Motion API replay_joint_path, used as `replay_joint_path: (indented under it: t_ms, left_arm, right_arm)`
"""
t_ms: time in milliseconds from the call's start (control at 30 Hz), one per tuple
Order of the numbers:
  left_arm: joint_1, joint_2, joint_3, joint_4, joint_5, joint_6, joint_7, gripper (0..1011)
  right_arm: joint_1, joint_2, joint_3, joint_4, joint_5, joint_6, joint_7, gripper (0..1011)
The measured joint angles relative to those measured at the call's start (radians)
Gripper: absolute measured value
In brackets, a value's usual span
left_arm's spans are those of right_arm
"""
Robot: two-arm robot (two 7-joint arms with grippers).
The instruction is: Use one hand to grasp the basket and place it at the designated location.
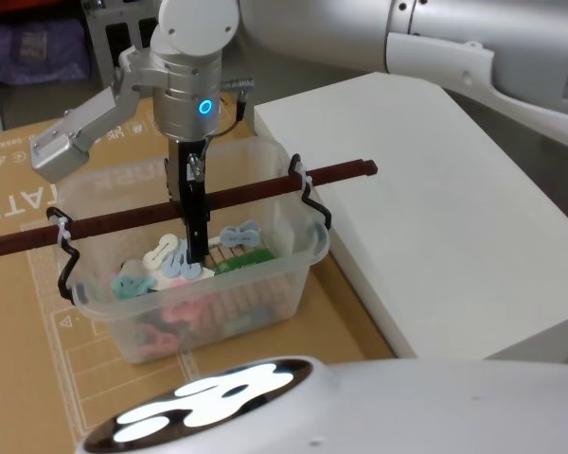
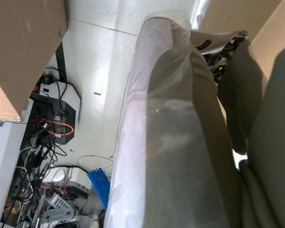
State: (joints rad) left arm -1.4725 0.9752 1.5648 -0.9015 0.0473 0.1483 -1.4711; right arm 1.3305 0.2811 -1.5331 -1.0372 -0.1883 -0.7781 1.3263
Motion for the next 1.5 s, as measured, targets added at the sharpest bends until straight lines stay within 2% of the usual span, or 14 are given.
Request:
replay_joint_path:
  t_ms: [467, 600, 933, 1100, 1367, 1500]
  left_arm:
    - [0.0, 0.0, 0.0, 0.0, 0.0, 0.0, 0.0, 0]
    - [0.0, 0.0, 0.0, 0.0, 0.0, 0.0, 0.0, 0]
    - [0.0, 0.0, 0.0, 0.0, 0.0, 0.0, 0.0, 0]
    - [0.0, 0.0, 0.0, 0.0, 0.0, 0.0, 0.0, 0]
    - [0.0, 0.0, 0.0, 0.0, 0.0, 0.0, 0.0, 0]
    - [0.0, 0.0, 0.0, 0.0, 0.0, 0.0, 0.0, 0]
  right_arm:
    - [0.0, 0.0, 0.0, 0.0, 0.0, 0.0, 0.0, 1001]
    - [0.002, 0.011, -0.004, -0.015, -0.003, 0.002, -0.01, 1001]
    - [0.032, 0.049, -0.024, -0.086, -0.01, 0.025, -0.016, 1001]
    - [0.058, 0.078, -0.03, -0.15, -0.023, 0.037, -0.021, 1001]
    - [0.096, 0.118, -0.038, -0.249, -0.05, 0.089, -0.026, 1001]
    - [0.106, 0.125, -0.043, -0.267, -0.054, 0.103, -0.026, 1001]
